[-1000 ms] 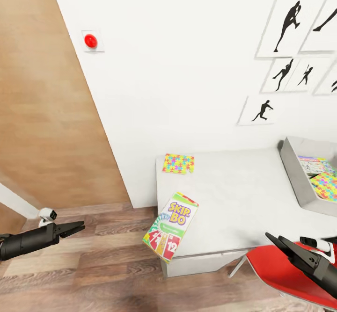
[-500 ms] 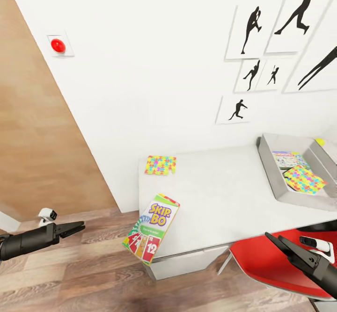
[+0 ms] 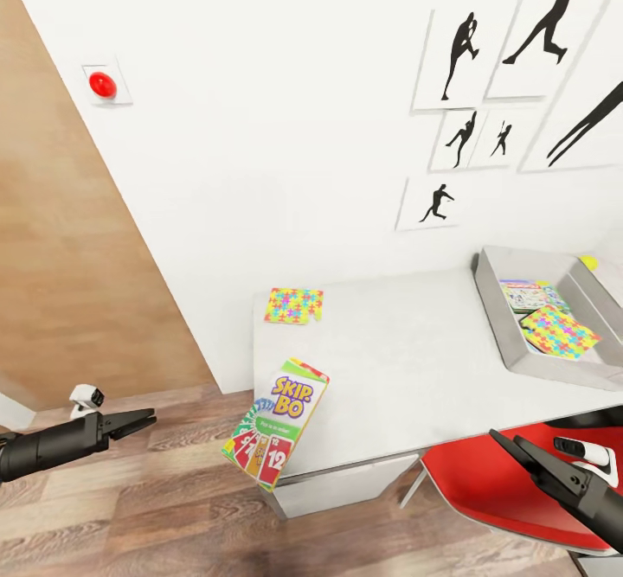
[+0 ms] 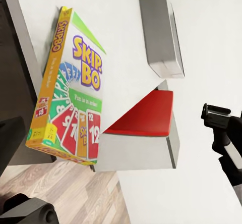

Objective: Put all the toys in the child's room - the three board games (two on the bed and one on the table), the two jigsaw puzzles on the table, and the tennis ball on the table - inside the toy box on the table in the child's room.

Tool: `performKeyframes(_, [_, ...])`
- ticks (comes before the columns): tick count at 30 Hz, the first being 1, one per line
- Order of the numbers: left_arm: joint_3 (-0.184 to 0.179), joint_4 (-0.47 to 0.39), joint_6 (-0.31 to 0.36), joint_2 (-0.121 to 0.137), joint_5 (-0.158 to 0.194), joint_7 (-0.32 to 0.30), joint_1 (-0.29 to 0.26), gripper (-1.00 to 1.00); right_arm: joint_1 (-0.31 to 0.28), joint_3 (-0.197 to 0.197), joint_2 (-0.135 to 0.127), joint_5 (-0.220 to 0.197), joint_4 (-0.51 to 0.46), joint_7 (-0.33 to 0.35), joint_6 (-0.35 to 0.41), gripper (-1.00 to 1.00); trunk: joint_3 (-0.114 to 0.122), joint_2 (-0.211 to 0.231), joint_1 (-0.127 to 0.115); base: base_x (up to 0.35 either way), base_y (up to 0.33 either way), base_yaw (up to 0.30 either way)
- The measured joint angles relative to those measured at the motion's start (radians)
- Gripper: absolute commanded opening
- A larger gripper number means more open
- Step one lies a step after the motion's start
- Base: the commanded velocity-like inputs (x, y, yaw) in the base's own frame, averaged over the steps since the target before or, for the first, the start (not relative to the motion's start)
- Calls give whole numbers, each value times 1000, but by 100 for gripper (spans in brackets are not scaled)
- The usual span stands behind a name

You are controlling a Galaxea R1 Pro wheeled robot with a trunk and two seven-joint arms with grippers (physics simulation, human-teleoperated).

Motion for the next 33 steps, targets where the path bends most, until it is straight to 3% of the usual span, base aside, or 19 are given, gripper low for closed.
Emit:
performKeyframes(10, [4, 0, 4, 0, 0, 0, 0, 100, 0, 0, 0, 0, 0, 0, 0, 100, 0, 0, 0, 0, 0, 0])
performKeyframes(25, [-4, 10, 10, -1, 1, 0, 0, 100, 0, 1, 0, 1, -4, -1, -5, 100, -47, -105, 58, 0, 0, 0])
performKeyframes(33, [-5, 79, 6, 1, -1, 0, -4, 100, 0, 1, 0, 1, -4, 0, -5, 100, -72, -161, 88, 0, 0, 0])
